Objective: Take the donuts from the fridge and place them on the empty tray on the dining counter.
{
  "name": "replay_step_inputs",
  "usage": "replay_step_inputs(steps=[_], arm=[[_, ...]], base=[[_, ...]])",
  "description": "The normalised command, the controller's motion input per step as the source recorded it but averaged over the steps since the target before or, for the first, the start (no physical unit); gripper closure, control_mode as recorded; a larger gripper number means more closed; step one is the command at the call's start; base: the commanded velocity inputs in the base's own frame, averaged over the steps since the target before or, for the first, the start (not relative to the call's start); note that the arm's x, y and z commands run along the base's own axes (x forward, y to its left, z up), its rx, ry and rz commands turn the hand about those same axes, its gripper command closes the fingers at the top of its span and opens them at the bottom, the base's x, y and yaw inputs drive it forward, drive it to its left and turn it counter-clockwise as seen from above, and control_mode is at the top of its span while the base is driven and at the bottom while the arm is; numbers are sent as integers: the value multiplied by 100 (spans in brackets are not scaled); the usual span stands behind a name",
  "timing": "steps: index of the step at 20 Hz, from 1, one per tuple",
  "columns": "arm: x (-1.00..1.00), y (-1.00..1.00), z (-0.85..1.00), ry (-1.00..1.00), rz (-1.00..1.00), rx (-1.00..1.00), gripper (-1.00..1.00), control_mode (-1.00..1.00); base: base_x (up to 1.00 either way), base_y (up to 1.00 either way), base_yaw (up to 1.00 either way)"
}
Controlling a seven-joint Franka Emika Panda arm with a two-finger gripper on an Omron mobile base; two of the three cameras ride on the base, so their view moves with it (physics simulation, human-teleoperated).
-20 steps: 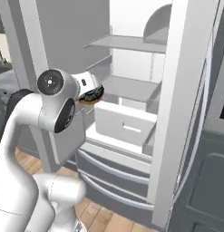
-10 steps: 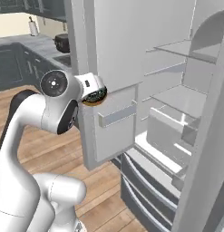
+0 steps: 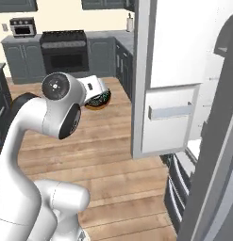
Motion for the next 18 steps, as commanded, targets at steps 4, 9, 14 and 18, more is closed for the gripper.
replay_step_inputs(steps=[4, 9, 14, 18], arm=[[0, 0, 0, 0, 0, 0, 100, 100], [0, 0, 0, 0, 0, 0, 100, 100], [0, 0, 0, 0, 0, 0, 100, 100], [0, 0, 0, 0, 0, 0, 100, 100]], base=[[-100, -2, 63], [-100, 0, 59], [-100, -10, 51], [-100, 0, 45]])
